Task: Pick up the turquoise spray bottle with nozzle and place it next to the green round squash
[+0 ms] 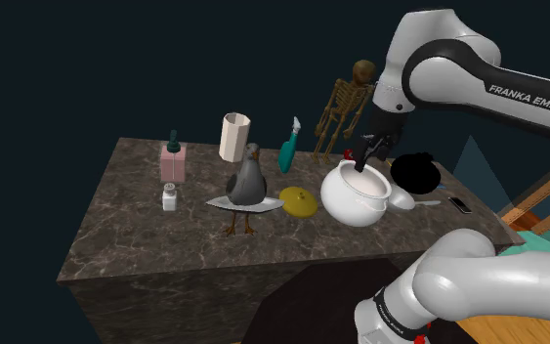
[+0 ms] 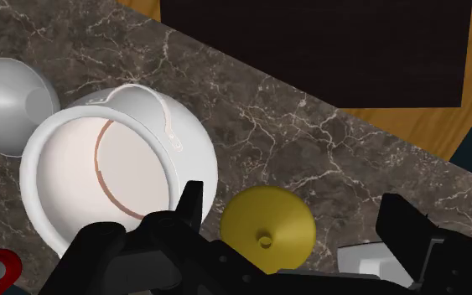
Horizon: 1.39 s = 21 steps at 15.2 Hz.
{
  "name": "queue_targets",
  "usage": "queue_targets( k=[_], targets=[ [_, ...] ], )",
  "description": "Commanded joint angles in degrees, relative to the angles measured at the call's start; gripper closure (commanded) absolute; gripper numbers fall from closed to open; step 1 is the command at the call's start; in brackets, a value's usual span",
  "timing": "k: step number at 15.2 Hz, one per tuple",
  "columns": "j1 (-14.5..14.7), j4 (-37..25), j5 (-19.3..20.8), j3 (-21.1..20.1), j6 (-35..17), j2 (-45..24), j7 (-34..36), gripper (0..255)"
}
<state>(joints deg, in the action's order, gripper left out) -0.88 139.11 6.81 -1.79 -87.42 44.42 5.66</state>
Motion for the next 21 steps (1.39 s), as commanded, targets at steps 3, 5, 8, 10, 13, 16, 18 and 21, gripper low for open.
queue_targets(
  k=[3, 5, 8, 10, 13, 16, 18, 21],
  targets=[
    [-0.46, -0.71, 0.56, 0.83, -3.69, -3.56, -0.31, 0],
    [-0.90, -1.74, 1.04, 1.63, -7.21, -7.25, -0.62, 0],
    [-1.48, -3.85, 1.57, 2.77, -12.10, -12.98, -1.11, 0],
    [-1.82, -5.64, 1.78, 3.49, -15.07, -16.89, -1.47, 0],
    [-2.27, -8.86, 1.88, 4.51, -19.07, -22.84, -2.08, 0],
    [-2.64, -12.70, 1.69, 5.46, -22.48, -28.84, -2.79, 0],
    [-2.88, -15.62, 1.40, 6.04, -24.42, -32.85, -3.33, 0],
    [-3.25, -20.51, 0.69, 6.81, -26.81, -38.90, -4.25, 0]
  ],
)
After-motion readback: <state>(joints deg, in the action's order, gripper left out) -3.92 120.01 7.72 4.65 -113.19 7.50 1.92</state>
